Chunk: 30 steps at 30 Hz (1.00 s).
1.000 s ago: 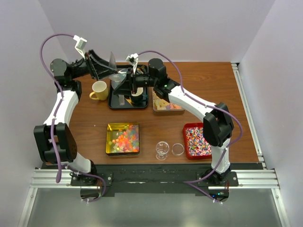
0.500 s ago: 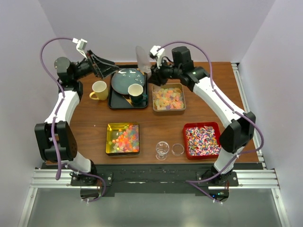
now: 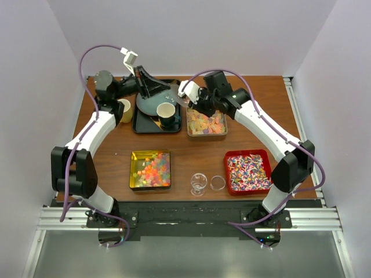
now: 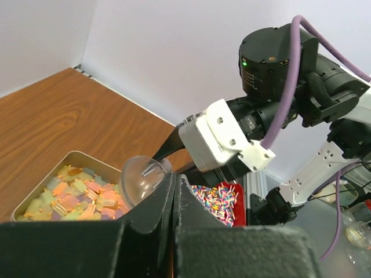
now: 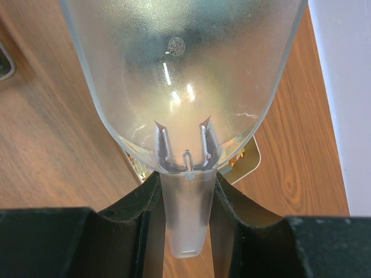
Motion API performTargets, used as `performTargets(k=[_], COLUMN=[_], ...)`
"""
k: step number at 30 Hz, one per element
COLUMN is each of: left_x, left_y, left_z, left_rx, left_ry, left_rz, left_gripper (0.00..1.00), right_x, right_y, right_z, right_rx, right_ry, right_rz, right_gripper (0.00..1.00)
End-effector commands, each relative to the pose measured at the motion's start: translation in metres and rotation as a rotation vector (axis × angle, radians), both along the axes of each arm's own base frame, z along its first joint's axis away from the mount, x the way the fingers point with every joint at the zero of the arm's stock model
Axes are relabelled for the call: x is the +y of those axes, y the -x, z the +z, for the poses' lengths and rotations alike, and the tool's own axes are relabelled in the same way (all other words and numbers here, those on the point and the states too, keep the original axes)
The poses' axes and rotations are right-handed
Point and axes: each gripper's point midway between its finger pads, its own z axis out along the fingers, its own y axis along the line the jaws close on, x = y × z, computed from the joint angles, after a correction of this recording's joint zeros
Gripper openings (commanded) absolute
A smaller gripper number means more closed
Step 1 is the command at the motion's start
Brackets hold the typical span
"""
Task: Pack the candies
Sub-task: Pick up the spatula from the corner of the board, then move the storage box to the center of the board.
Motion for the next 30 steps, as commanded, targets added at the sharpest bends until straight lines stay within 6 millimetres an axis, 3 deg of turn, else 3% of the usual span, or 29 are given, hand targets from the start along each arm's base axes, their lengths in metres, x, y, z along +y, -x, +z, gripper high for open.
performTargets(k=[1,4,17,23,26,27,28,29,30], left_x=[-0.005,-0.004,-0.001,0.0,-0.001,0.0,0.001,0.003,0.005], left_y=[-0.008,-0.022,-0.038,-0.039,-0.039,-0.04,-0.041,-0.039,-0.04], left_z=[0.004,-0.018,-0.077,-0.093,-0.083,-0.078,-0.067,-0.068,-0.067], left_rx=[-0.015,0.047,0.126,0.137,0.1,0.064,0.019,0.024,-0.047], left_ry=[-0.004,-0.057,-0.163,-0.187,-0.181,-0.189,-0.198,-0.223,-0.258], left_rz=[0.021,0.07,0.1,0.106,0.105,0.104,0.116,0.118,0.127], left_gripper=[0.0,0.0,0.0,0.0,0.0,0.07,0.32,0.41,0.5], right_x=[0.008,0.011,0.016,0.007,-0.008,-0.023,-0.033,-0.046,-0.072], right_y=[-0.006,0.0,0.046,0.044,0.04,0.037,0.036,0.035,0.034], right_z=[0.02,0.029,0.089,0.098,0.086,0.081,0.078,0.074,0.067], right_rx=[-0.077,-0.093,-0.078,-0.056,-0.052,-0.045,-0.04,-0.029,-0.005], right_ry=[0.012,0.001,-0.199,-0.253,-0.187,-0.159,-0.139,-0.119,-0.07], right_rz=[0.026,0.063,0.137,0.09,0.061,0.034,0.02,0.006,-0.023], right_gripper=[0.0,0.0,0.0,0.0,0.0,0.0,0.0,0.0,0.0])
